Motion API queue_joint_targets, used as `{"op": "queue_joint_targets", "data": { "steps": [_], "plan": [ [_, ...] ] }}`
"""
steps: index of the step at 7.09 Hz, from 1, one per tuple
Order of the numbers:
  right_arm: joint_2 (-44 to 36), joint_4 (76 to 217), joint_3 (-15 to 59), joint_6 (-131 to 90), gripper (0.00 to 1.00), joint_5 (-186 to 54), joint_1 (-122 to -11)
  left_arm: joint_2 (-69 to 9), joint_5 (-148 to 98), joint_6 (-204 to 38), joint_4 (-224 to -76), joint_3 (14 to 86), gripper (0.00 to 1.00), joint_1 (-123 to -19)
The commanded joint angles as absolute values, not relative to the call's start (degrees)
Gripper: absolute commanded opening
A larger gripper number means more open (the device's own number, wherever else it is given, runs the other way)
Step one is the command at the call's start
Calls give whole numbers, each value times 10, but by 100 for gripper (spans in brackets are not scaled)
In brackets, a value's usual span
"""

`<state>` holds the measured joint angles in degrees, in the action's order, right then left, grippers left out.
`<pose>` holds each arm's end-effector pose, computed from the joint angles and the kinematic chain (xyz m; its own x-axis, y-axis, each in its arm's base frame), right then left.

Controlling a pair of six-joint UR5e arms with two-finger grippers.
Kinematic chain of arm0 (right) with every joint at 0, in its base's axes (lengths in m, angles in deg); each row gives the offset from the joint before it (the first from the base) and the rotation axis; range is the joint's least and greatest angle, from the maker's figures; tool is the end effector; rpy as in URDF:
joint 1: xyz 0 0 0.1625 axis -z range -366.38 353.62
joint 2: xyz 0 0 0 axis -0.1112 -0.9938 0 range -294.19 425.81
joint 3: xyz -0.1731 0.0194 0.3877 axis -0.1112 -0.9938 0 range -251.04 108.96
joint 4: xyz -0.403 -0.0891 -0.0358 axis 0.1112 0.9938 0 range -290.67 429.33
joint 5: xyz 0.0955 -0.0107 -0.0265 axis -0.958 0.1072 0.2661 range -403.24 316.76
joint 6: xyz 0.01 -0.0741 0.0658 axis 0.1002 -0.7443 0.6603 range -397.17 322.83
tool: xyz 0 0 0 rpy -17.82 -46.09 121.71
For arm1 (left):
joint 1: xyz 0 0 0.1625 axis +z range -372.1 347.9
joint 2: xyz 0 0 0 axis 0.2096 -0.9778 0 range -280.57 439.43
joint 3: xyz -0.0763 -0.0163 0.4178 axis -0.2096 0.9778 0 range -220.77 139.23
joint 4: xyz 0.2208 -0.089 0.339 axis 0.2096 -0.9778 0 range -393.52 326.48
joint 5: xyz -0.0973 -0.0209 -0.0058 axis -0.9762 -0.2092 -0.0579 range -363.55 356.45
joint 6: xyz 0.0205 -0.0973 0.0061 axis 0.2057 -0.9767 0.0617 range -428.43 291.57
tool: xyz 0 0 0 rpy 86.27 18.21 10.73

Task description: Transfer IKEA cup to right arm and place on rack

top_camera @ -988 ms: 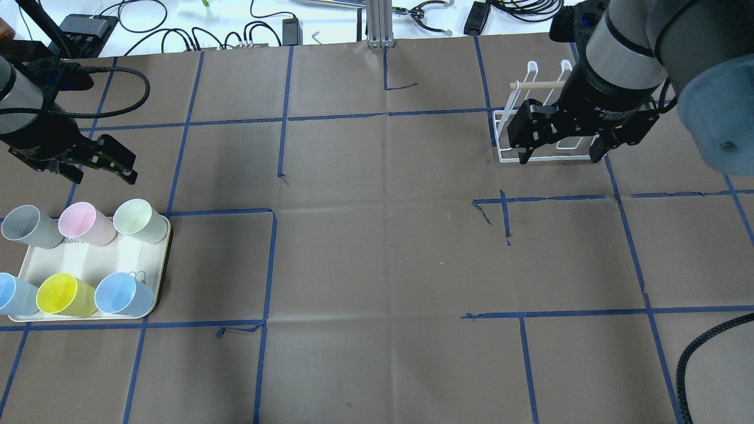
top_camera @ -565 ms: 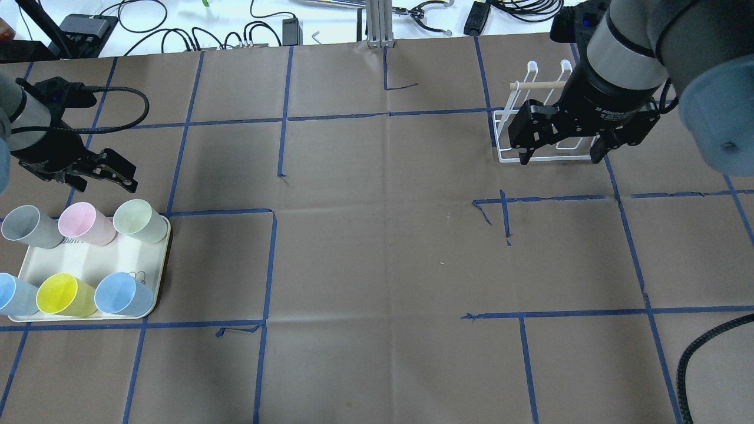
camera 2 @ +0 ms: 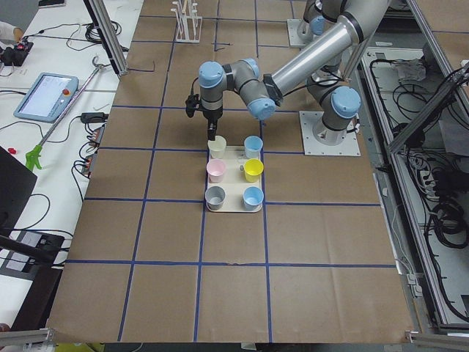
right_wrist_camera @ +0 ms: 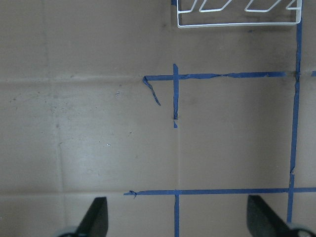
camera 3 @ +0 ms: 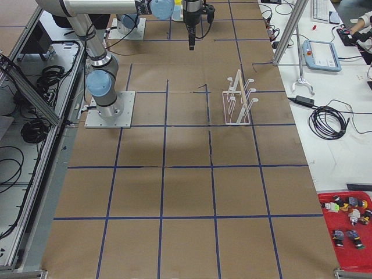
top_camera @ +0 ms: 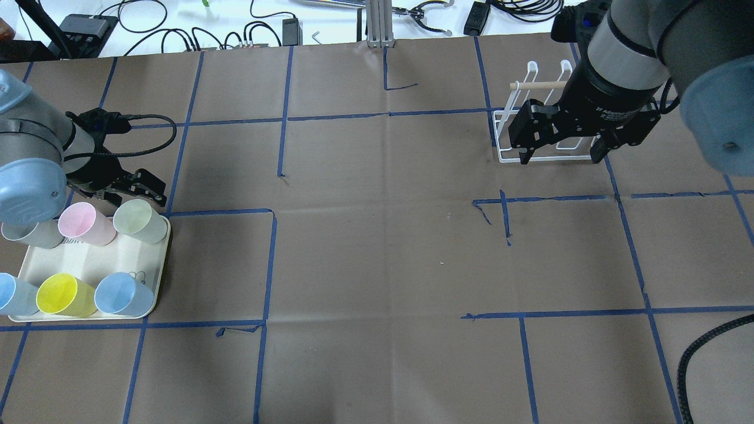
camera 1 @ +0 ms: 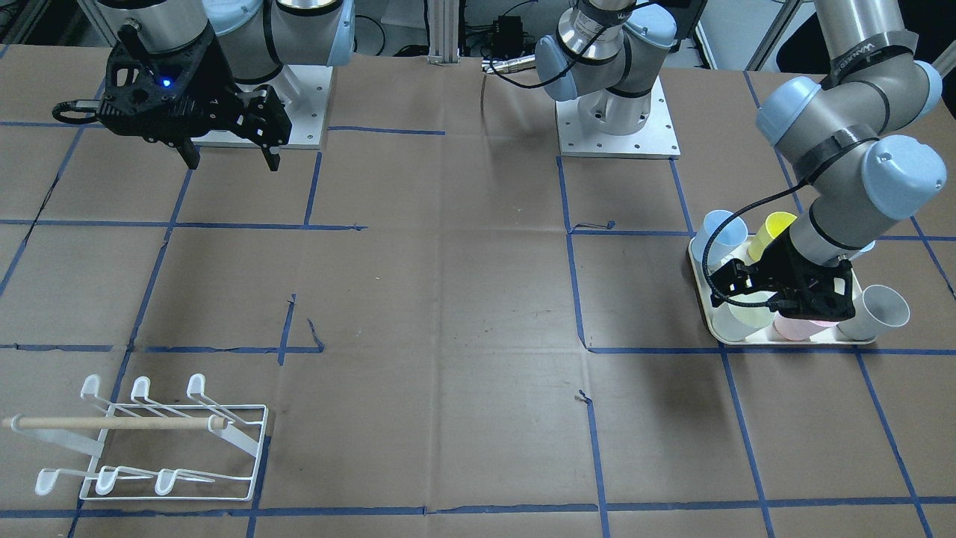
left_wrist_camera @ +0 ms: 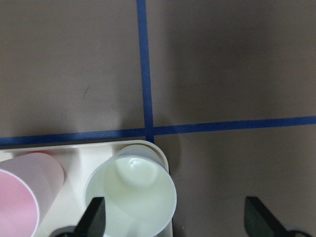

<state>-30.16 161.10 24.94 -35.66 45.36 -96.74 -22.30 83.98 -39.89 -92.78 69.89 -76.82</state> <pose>0.1385 -0.4499 0.4886 -0.9995 0.0193 -0.0253 0.0201 0.9993 -0.0299 0.0952 -0.5239 0.2663 -0.9971 0.0560 0.0518 0.0563 0.9984 0.0048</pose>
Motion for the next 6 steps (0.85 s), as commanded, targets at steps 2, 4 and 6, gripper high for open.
{"op": "queue_joint_targets", "data": {
  "steps": [2,4,6],
  "plan": [
    [-301,1609,250,-358,100,454,-966,-241,844,-405,-929,703,99,-768],
    [-301,1613,250,-357,100,454,-966,-249,846,-407,-928,704,99,-766],
    [-300,1611,251,-357,100,453,-965,-253,848,-405,-928,707,83,-766]
  ]
}}
